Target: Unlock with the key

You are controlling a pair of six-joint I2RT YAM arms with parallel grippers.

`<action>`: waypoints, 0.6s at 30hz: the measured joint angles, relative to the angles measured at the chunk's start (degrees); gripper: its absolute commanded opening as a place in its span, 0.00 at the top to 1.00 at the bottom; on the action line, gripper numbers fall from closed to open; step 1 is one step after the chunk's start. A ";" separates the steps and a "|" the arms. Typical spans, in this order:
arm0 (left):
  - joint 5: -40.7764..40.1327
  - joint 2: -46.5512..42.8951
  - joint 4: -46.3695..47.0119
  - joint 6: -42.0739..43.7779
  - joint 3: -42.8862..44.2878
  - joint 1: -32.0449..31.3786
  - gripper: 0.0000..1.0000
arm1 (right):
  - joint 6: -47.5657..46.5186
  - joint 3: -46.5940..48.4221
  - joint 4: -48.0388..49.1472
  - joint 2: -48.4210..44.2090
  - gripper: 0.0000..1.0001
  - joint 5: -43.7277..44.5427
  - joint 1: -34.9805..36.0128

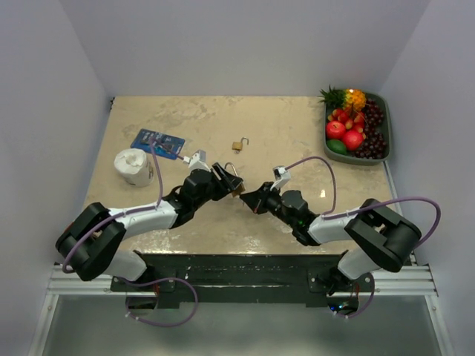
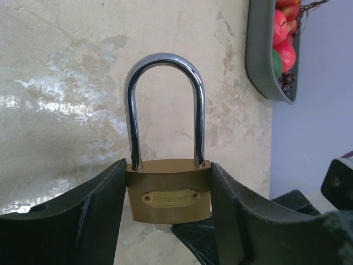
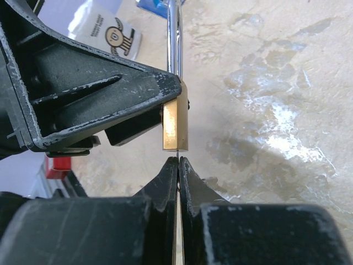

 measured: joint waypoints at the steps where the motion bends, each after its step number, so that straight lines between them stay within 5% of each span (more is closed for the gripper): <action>1: 0.17 -0.35 0.66 0.31 -0.33 0.00 1.00 | 0.46 -0.37 1.03 0.20 1.00 -0.72 -0.39; 18: 6.03 -2.32 10.23 5.49 -3.87 0.22 1.00 | 9.01 -3.98 9.66 0.20 1.00 -11.93 -5.97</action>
